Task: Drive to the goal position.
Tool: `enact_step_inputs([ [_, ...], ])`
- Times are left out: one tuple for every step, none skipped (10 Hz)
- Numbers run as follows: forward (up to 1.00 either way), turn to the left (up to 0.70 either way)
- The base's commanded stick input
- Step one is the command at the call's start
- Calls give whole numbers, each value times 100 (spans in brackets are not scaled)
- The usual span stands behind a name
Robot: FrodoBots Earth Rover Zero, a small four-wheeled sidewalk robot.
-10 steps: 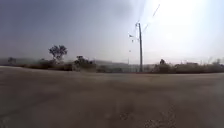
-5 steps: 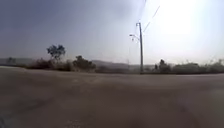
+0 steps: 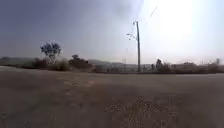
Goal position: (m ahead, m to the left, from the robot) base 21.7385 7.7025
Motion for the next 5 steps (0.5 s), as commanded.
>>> enact_step_inputs([
  [85, 0],
  [85, 0],
  [85, 0],
  [85, 0],
  [85, 0],
])
